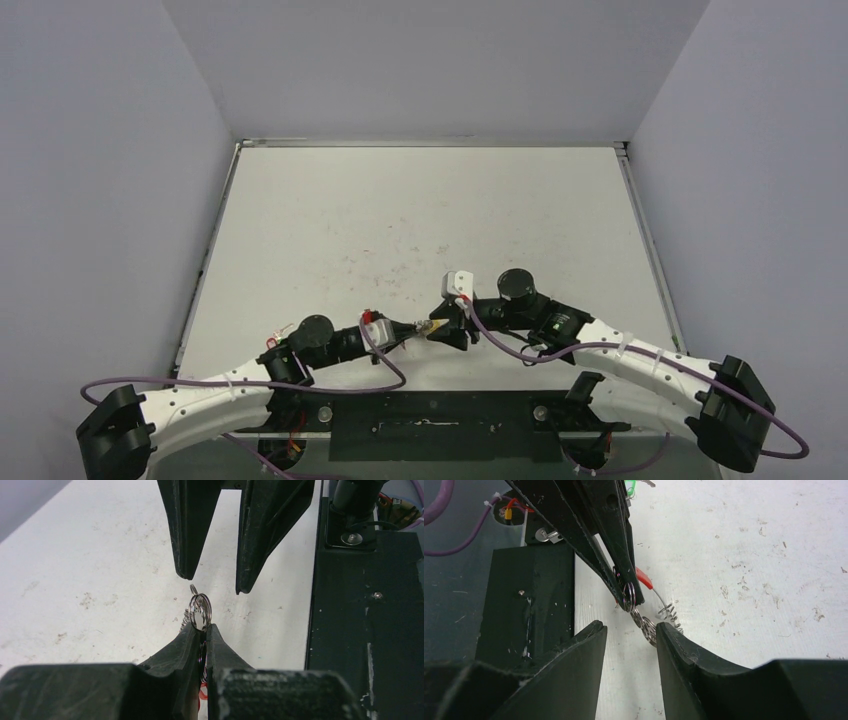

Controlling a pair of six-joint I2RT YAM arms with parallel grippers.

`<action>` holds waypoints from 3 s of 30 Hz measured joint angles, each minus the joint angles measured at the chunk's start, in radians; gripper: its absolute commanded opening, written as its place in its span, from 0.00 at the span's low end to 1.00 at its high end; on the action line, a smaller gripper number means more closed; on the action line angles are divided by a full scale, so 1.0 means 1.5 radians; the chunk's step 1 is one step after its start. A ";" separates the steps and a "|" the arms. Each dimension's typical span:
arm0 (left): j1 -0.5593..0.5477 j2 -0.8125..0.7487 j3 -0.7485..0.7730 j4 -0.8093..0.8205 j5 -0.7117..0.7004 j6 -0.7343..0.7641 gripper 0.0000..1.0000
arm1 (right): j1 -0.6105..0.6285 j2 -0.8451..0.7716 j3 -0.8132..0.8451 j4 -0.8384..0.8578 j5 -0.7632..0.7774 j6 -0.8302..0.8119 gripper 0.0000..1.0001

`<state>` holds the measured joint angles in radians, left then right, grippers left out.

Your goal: Put the keys on the keyring

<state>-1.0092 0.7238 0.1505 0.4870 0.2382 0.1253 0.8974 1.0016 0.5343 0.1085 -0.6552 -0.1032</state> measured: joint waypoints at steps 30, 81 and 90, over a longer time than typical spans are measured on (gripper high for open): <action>-0.142 -0.091 -0.034 -0.074 -0.114 0.624 0.00 | 0.012 -0.098 0.000 -0.045 -0.032 -0.103 0.43; -0.146 -0.074 -0.034 -0.024 -0.174 0.234 0.00 | 0.127 0.028 0.022 0.008 0.109 -0.116 0.00; -0.146 -0.096 -0.032 -0.037 -0.173 0.232 0.00 | 0.113 0.023 0.007 0.050 0.104 -0.070 0.00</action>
<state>-1.2289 0.5797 0.1020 0.4309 -0.0212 0.4732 1.0676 1.0355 0.5442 0.1833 -0.4992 -0.2089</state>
